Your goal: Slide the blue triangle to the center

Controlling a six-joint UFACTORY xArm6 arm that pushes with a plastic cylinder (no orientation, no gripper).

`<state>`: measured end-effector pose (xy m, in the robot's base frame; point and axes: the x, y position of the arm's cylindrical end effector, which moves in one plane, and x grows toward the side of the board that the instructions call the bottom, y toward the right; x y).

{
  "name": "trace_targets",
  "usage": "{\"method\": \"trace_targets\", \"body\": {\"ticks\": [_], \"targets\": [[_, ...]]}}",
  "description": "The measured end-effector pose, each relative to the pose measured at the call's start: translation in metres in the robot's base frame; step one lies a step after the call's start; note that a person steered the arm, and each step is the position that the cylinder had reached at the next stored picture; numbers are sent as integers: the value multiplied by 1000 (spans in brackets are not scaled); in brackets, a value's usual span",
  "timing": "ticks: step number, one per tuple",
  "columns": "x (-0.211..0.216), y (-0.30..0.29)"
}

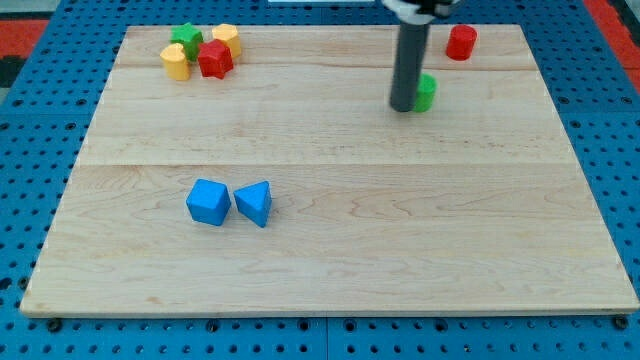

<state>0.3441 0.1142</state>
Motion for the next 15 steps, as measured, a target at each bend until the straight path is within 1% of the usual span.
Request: {"method": "trace_targets", "body": {"ticks": [1, 2, 3, 4, 5, 6, 7, 8, 9, 10, 11, 12, 13, 14, 15], "targets": [[-16, 19], [-59, 29], [-39, 29], [-1, 46], [-25, 84], [-9, 97], [104, 75], [218, -1], [231, -72], [235, -89], [254, -167], [254, -202], [254, -203], [235, -212], [194, -190]]}}
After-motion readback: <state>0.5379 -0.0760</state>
